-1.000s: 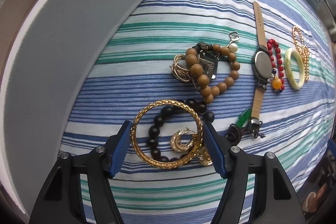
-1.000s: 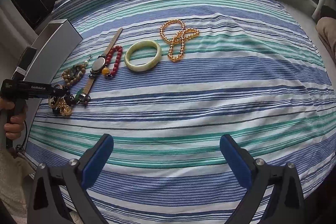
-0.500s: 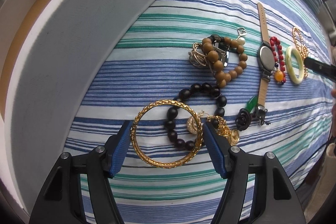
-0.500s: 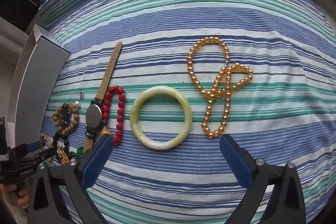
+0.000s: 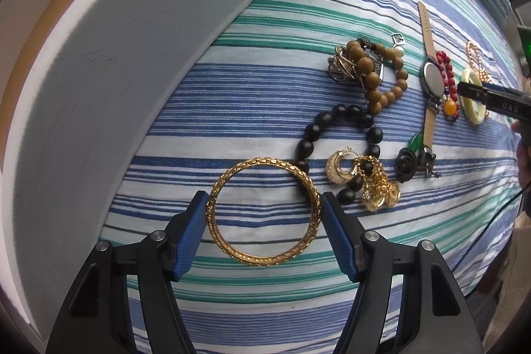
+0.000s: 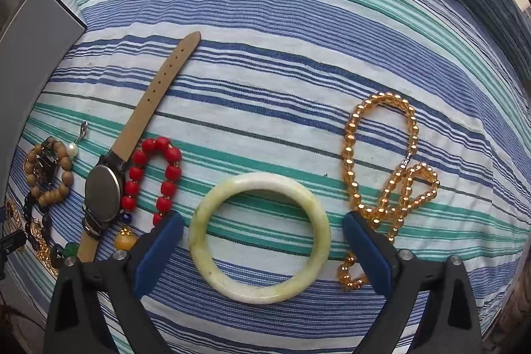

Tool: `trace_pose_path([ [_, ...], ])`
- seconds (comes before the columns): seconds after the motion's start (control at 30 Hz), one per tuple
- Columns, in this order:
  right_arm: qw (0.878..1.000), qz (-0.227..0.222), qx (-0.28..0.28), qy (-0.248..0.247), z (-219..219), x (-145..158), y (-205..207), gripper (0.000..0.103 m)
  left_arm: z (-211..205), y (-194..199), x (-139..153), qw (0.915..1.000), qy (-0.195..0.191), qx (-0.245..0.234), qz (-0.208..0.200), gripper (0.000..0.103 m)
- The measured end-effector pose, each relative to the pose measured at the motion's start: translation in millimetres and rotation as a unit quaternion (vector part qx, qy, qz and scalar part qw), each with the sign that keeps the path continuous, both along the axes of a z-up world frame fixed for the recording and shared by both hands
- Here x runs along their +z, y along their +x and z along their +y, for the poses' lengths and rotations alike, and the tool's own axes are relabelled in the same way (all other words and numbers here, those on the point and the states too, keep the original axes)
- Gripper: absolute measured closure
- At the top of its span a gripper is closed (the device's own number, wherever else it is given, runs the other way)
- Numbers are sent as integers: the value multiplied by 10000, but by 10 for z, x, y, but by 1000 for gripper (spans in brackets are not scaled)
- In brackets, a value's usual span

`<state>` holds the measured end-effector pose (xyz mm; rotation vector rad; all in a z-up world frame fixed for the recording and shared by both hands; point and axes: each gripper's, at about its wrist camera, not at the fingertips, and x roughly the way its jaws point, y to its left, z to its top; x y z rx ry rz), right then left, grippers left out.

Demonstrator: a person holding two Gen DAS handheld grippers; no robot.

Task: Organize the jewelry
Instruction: 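Lift the gold bangle with the left tool while the right tool grasps the jade bangle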

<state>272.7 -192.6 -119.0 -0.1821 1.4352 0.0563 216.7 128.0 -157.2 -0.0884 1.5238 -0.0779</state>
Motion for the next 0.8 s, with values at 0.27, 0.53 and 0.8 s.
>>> trace_pose_path([
  [0.27,9996,257,129,70,3,28,-345,21,73,-342,236,9998,-147,-50,-82,34],
  [0.53,9979,131,605,164,313,444,-889,21,131,-460,614,9993,-240,22,-268,34],
  [0.8,9883,-163,1388,617,1249,1076,-760,21,481,-572,1256,9956,-404,374,-758,34],
])
